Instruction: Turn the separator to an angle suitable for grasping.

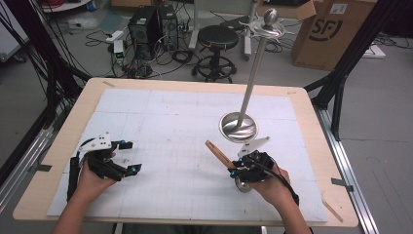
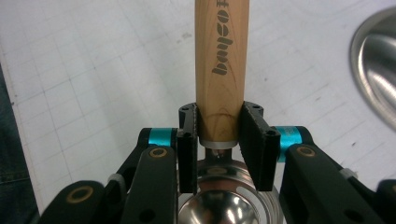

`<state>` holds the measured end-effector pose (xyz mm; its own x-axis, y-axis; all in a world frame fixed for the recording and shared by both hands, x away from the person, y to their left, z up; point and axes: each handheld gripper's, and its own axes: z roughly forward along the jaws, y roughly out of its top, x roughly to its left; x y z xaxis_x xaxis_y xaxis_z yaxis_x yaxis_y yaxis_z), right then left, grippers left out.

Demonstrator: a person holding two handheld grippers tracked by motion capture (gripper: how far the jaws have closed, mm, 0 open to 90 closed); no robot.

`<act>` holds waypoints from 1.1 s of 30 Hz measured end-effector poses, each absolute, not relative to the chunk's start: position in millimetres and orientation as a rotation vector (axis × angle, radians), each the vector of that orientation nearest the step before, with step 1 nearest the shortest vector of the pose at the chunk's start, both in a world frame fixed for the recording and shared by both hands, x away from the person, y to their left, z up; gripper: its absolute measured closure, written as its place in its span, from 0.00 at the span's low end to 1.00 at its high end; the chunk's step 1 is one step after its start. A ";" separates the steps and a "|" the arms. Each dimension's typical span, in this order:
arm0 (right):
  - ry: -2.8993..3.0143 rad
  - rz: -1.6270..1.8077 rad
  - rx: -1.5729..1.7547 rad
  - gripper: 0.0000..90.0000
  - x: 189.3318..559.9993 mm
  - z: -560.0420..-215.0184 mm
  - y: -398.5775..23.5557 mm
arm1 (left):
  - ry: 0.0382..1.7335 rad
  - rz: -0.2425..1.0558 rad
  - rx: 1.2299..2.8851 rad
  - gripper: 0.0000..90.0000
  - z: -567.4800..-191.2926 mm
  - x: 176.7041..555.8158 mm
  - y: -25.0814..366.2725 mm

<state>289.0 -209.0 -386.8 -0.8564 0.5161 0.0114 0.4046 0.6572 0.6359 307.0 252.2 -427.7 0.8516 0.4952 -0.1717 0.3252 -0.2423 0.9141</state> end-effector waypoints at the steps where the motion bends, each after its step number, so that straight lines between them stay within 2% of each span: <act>1: 2.689 0.994 0.743 0.77 288.1 -384.8 -208.9 | 0.618 0.181 1.848 0.02 -427.2 306.6 252.3; 13: 2.604 1.187 0.681 0.77 284.1 -367.5 -214.4 | 0.589 0.163 1.777 0.02 -415.0 302.8 247.6; 24: 2.515 1.489 0.592 0.77 289.1 -345.5 -213.8 | 0.482 0.157 1.765 0.02 -382.8 310.3 212.9; 31: 2.484 1.627 0.550 0.77 291.2 -345.4 -208.9 | 0.467 0.134 1.695 0.02 -375.5 314.0 193.2; 33: 2.475 1.670 0.541 0.77 291.7 -346.9 -207.9 | 0.456 0.140 1.719 0.02 -374.2 313.3 191.2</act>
<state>291.7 -207.9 -346.9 -0.9309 0.3489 0.1082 0.2309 0.3326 0.9144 313.3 191.2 -374.2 0.9135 0.3750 -0.1581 0.2216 -0.1323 0.9661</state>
